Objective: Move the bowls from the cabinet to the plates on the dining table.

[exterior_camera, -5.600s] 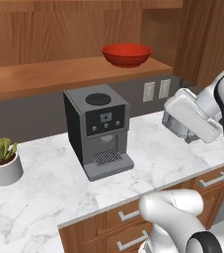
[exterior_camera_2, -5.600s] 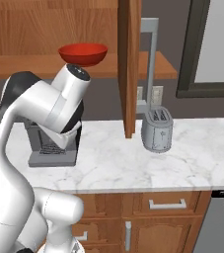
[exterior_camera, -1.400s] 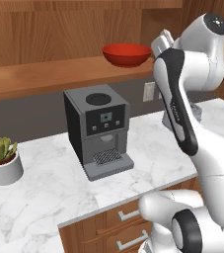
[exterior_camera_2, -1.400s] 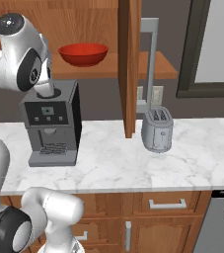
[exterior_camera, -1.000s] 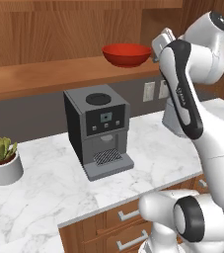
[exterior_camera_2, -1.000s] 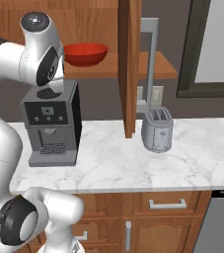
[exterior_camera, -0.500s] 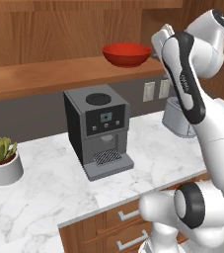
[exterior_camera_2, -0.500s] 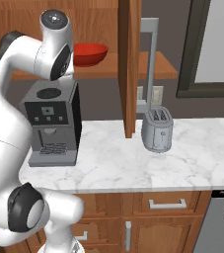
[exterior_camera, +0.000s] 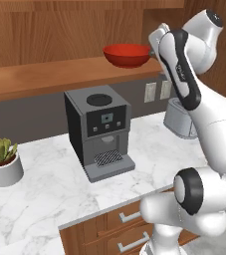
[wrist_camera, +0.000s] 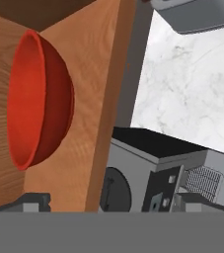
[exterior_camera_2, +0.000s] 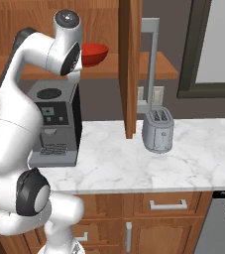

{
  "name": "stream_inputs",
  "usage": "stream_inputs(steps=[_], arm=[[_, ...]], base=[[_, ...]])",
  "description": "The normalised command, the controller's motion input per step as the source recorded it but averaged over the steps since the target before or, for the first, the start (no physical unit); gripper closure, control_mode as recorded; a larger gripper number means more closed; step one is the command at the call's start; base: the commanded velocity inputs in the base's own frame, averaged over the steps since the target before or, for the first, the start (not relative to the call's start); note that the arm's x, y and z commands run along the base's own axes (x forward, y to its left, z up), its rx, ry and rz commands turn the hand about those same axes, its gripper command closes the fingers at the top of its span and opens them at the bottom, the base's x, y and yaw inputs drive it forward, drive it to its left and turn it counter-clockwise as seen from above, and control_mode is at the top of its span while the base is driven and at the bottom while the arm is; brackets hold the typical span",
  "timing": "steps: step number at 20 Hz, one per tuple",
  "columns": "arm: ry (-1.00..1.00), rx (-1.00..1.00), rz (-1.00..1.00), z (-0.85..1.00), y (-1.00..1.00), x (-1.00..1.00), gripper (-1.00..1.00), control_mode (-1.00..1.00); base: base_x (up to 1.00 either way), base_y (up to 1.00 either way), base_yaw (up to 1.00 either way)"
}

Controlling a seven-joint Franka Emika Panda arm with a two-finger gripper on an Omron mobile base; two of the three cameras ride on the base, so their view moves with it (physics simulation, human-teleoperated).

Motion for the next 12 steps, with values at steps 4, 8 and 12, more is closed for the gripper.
stream_inputs(steps=[4,8,12], arm=[[-0.03,0.04,0.01,-0.01,-0.05,0.34,-1.00,-1.00],[-0.07,0.05,0.00,-0.02,0.00,0.32,-1.00,-1.00],[-0.05,0.05,0.00,-0.01,-0.01,0.34,-1.00,-1.00]], base=[[0.00,0.00,0.00],[0.00,0.00,0.00],[0.00,0.00,0.00]])
